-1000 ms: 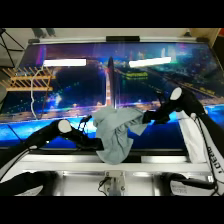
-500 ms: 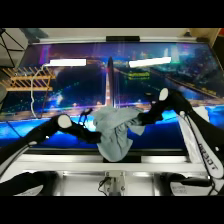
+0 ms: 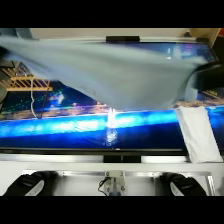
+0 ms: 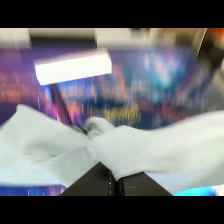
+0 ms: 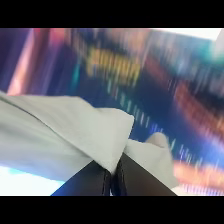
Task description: Fold the shirts.
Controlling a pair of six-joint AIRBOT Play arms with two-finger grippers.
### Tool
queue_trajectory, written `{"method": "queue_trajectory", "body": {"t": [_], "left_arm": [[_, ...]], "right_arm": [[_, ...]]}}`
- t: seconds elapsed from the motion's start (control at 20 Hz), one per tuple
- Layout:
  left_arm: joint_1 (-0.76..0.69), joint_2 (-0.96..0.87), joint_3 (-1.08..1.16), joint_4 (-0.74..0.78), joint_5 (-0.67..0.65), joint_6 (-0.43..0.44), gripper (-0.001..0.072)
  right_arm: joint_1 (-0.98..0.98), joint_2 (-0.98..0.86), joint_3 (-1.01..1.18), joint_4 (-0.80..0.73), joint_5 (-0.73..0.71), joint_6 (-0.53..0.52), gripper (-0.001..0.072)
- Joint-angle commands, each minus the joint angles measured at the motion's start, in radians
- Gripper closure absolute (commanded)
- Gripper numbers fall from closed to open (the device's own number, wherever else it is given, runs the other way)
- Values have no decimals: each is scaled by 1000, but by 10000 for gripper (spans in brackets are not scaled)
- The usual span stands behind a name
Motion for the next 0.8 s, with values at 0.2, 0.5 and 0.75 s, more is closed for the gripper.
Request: {"method": "queue_trajectory", "body": {"t": [0.2,0.5,0.75], "left_arm": [[34,113,111,88,-2,-43,677],[34,38,-291,89,-62,-42,676],[33,-91,-727,55,155,-43,675]], "right_arm": [[-1,277,44,23,-41,92,644],[-1,-8,-13,-6,169,73,643],[-1,-423,-225,21,-108,127,642]]}}
